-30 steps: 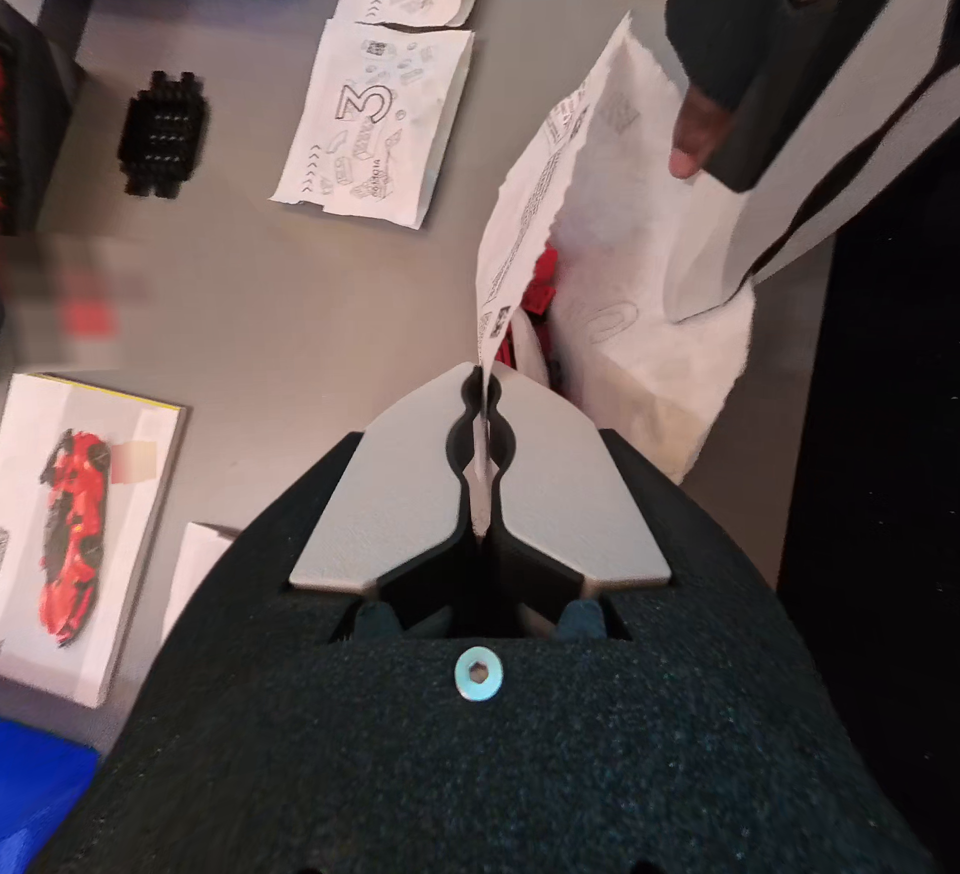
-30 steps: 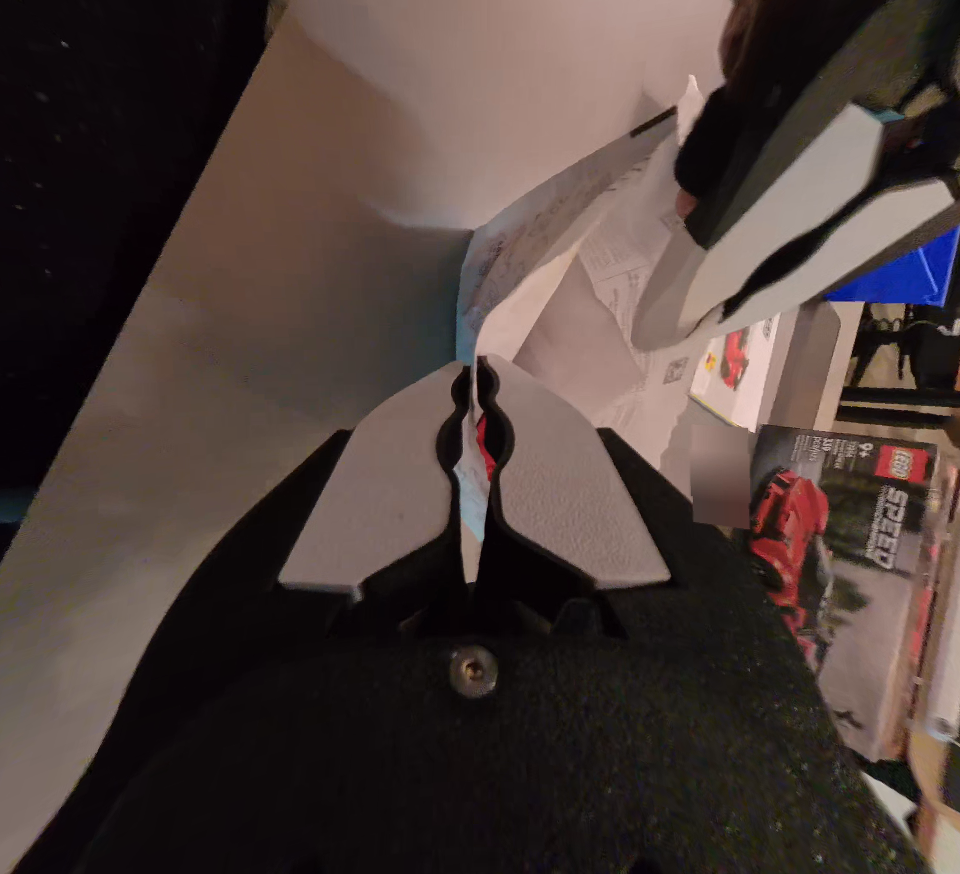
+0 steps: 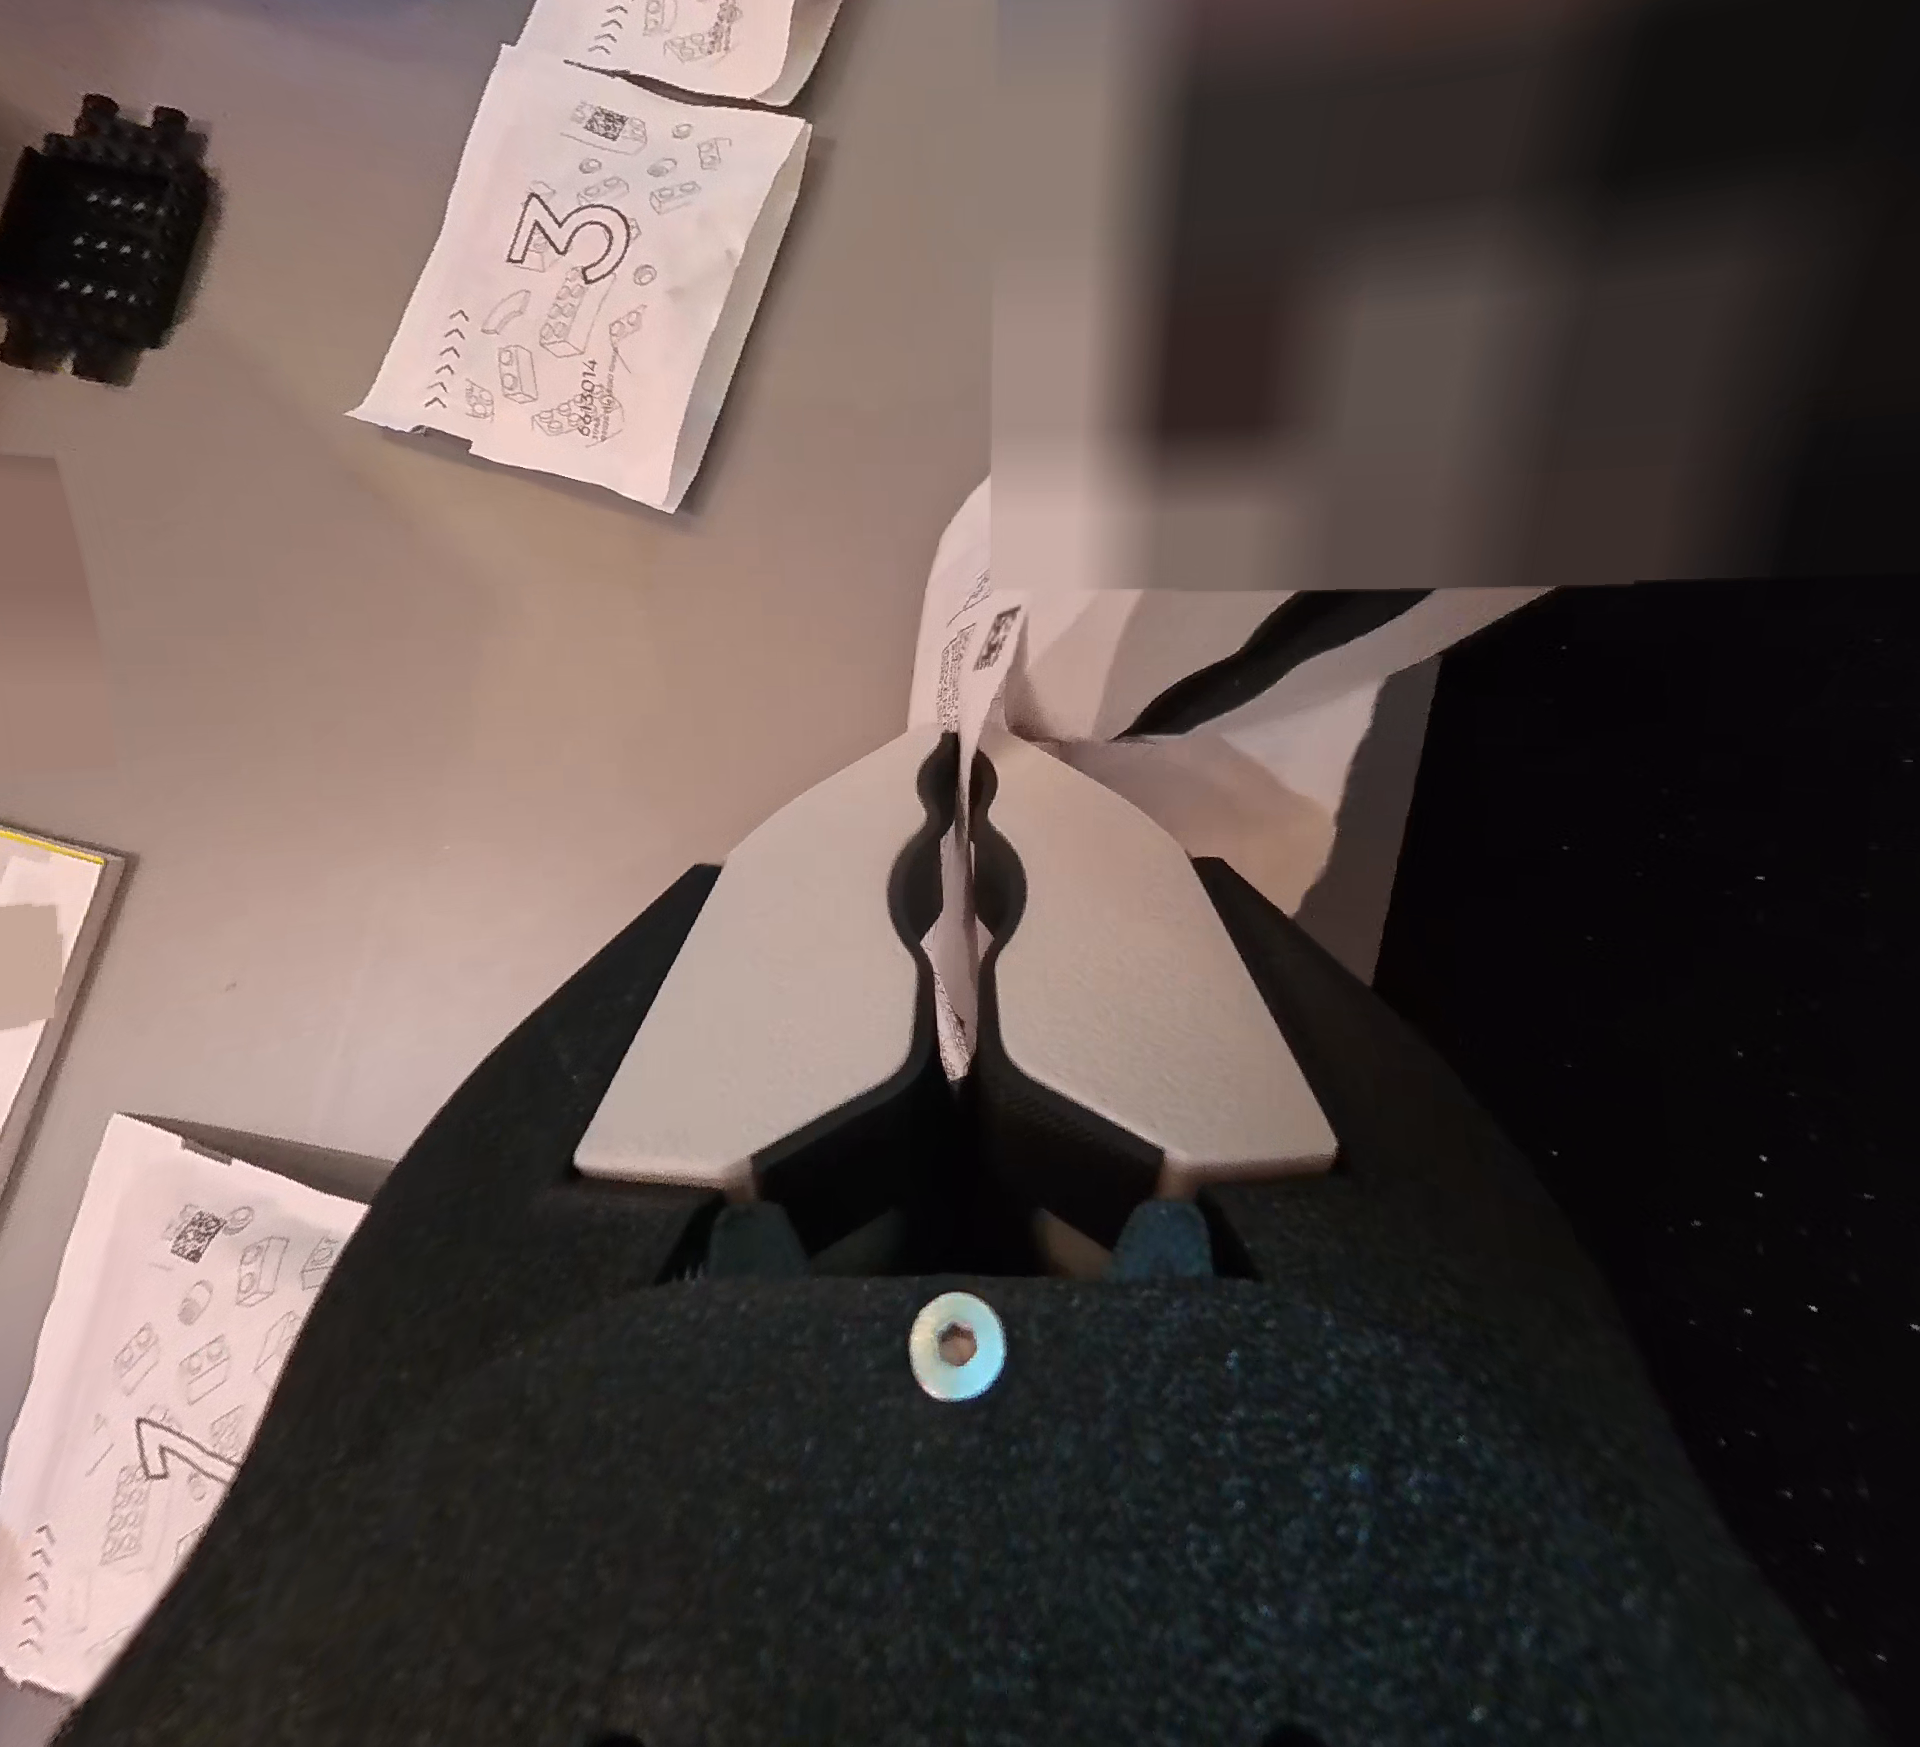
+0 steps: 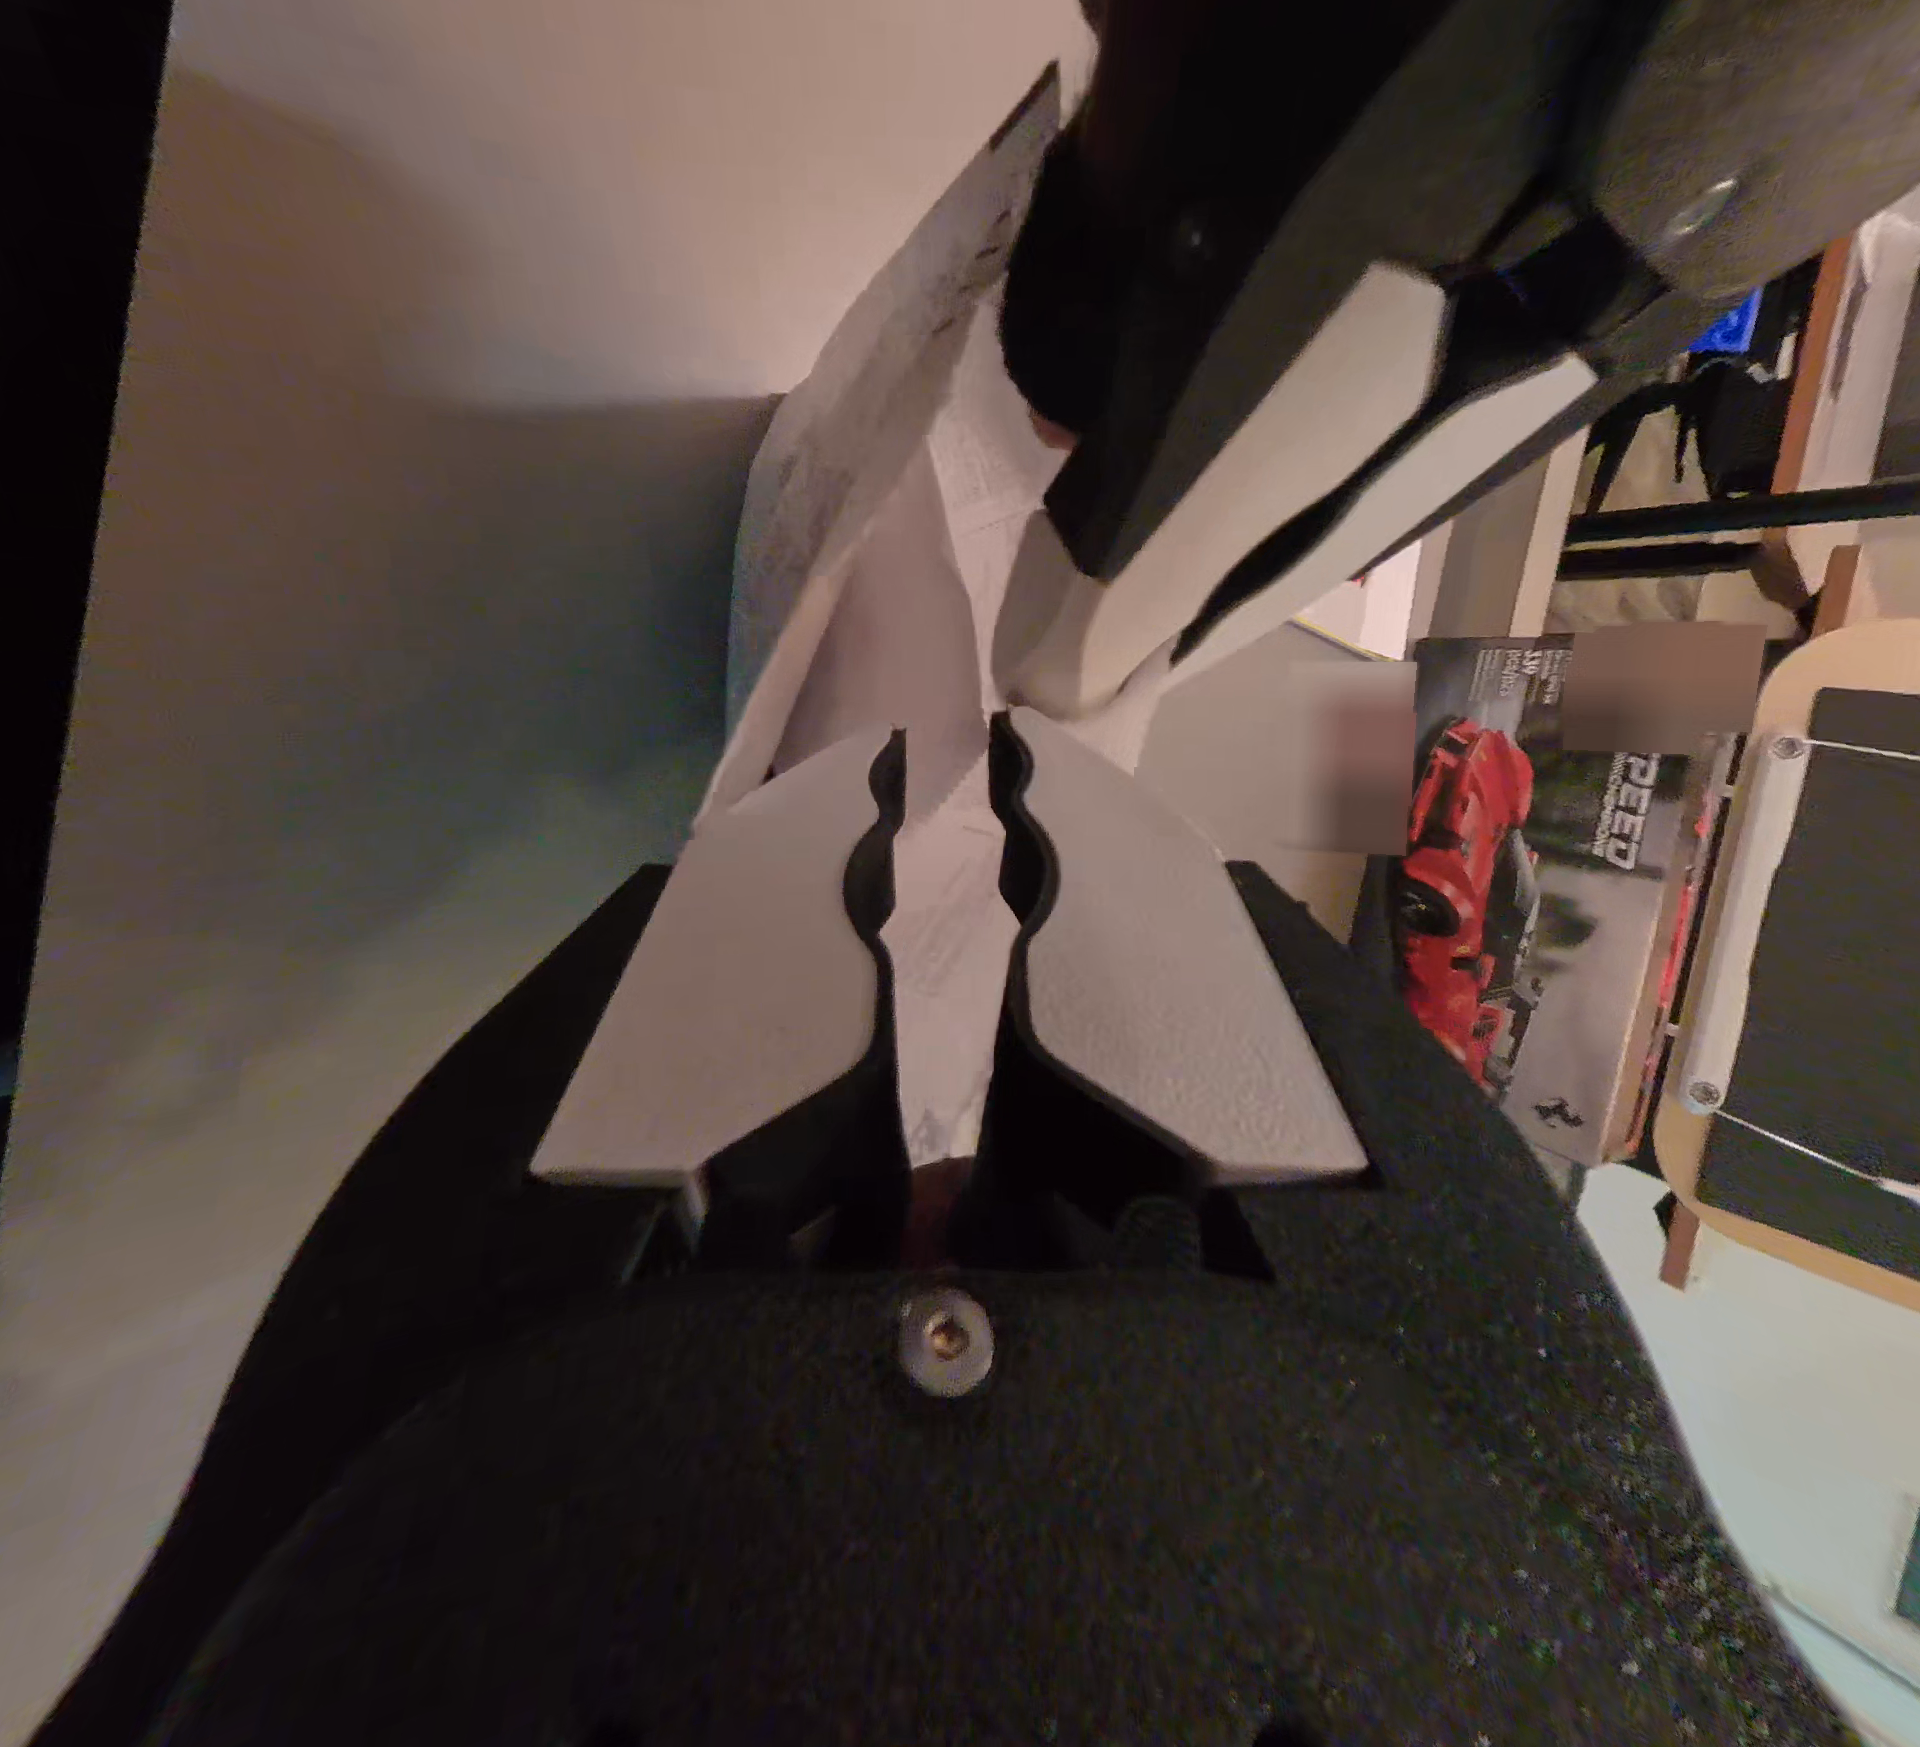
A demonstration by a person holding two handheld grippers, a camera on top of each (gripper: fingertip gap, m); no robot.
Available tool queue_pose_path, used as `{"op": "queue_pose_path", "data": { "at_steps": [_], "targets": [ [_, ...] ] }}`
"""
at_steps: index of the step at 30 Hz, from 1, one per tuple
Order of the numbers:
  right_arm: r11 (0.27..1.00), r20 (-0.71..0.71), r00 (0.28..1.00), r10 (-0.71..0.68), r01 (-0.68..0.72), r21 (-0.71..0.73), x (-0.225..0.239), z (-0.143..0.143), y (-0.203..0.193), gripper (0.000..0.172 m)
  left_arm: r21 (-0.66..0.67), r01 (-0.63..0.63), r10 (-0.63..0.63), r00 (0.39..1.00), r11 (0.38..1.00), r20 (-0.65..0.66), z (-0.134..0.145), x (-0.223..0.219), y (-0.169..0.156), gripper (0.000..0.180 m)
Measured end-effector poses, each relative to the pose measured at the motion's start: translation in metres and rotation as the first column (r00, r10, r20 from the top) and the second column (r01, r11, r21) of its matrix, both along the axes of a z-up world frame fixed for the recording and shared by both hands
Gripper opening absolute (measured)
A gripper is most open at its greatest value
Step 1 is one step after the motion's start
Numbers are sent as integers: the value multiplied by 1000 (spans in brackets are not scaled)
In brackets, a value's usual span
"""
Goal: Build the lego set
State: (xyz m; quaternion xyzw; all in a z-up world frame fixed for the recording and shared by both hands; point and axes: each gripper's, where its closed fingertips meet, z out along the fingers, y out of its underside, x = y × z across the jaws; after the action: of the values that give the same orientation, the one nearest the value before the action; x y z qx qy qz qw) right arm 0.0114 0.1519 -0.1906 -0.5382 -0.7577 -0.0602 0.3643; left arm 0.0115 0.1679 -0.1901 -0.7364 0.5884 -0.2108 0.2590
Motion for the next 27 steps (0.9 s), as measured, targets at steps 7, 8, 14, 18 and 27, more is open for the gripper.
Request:
{"op": "queue_pose_path", "data": {
  "at_steps": [7, 8, 14, 18, 27],
  "targets": [
    [989, -57, 991, 123, -118, 93, -7, 10, -5, 1, 62, -50, 52, 998, 997, -40, 0, -7, 8, 0],
    [980, -106, 981, 160, -146, 133, -8, 20, -8, 1, 69, -62, 65, 997, 996, -49, 0, -10, 9, 0],
    [915, -353, 859, 371, -273, 295, 6, 78, -42, 1, 78, -119, 123, 991, 990, -55, 0, -23, 16, 0],
    [911, -342, 869, 358, -245, 332, 26, 83, -46, 1, 81, -136, 141, 988, 987, -59, 0, -26, 19, 0],
    [962, -416, 872, 259, -195, 191, 58, 86, -52, 1, 54, -152, 154, 987, 987, -48, 0, -31, 24, 0]
  ]
}}
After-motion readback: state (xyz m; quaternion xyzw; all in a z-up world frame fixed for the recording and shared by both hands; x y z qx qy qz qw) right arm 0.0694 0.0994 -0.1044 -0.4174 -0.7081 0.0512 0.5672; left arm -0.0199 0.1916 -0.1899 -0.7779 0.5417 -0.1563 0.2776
